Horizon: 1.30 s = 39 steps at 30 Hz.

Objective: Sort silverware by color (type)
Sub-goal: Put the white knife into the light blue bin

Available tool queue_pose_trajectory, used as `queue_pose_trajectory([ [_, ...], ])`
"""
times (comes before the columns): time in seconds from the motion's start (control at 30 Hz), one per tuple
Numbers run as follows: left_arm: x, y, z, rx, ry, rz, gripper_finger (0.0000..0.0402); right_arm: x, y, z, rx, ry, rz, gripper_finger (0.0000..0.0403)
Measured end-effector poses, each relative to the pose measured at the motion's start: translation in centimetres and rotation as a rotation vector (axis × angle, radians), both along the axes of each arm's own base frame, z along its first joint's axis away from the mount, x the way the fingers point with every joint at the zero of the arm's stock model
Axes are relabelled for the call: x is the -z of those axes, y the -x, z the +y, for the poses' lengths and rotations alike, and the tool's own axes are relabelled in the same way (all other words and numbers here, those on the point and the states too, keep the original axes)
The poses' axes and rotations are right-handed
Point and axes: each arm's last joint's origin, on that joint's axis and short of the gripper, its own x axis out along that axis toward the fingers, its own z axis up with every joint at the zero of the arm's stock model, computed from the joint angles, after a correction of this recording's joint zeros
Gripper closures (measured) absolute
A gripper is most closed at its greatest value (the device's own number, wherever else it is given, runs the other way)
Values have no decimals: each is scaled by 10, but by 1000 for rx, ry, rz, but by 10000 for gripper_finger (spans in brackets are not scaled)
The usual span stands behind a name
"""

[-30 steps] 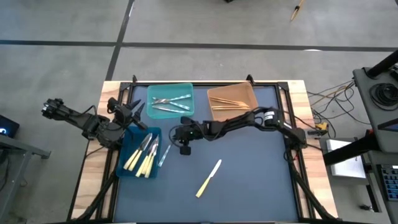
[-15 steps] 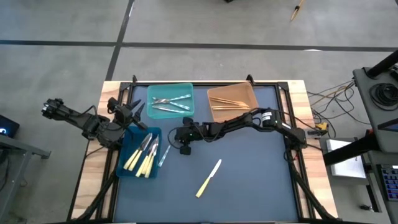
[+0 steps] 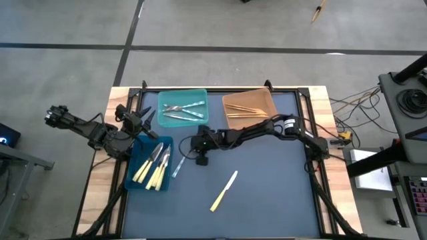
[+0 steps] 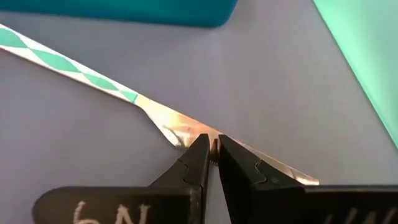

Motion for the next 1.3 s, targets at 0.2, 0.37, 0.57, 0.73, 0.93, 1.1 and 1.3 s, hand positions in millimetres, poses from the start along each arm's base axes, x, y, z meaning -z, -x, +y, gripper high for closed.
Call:
queue_pose_trajectory([
  [0.2, 0, 0, 0, 0, 1, -2, 325, -17, 8, 1, 5, -10, 51, 376],
  [0.37, 0, 0, 0, 0, 1, -2, 325, -19, 14, 5, 5, -22, 113, 376],
  [0.57, 1, -2, -1, 39, 14, 14, 325, -29, 10, 14, -124, -42, 79, 376],
  [0.73, 3, -5, -4, 153, 25, 82, 325, -36, 0, 16, -199, -52, 19, 376],
  [0.93, 2, -5, -4, 166, 25, 85, 325, -37, -15, 16, -244, -28, -47, 376],
  [1.1, 2, -5, -4, 166, 13, 97, 325, -35, -24, 16, -280, 6, -62, 376],
  [1.3, 2, -5, -4, 165, 13, 96, 325, -29, -29, 17, -326, -8, -55, 376],
])
